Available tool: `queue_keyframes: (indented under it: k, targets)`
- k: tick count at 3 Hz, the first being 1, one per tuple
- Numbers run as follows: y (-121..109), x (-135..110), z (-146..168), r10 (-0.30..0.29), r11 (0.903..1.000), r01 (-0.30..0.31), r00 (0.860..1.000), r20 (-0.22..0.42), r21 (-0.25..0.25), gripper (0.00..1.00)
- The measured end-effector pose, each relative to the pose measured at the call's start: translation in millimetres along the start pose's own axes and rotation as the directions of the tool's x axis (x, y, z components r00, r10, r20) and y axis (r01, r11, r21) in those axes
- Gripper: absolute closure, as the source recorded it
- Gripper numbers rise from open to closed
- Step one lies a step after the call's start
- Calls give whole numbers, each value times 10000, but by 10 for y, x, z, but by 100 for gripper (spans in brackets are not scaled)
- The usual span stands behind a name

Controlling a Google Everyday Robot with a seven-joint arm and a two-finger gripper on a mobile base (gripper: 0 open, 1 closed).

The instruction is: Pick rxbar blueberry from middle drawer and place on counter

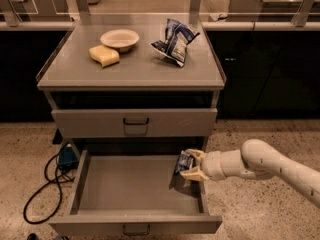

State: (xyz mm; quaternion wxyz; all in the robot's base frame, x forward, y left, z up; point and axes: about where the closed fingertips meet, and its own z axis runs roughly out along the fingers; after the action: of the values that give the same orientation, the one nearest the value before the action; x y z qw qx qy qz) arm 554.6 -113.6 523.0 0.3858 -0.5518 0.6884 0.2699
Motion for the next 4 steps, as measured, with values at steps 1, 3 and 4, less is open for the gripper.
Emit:
queue_keyframes:
  k: [1, 3, 4]
  targets:
    - [-262, -486, -467, -415, 9991, 414, 9987, 305, 44, 100]
    - [-445, -1301, -763, -1418, 9899, 1420, 9889, 442, -28, 100]
    - [-414, -1737, -1083, -1861, 9821, 1850, 9820, 312, 355, 100]
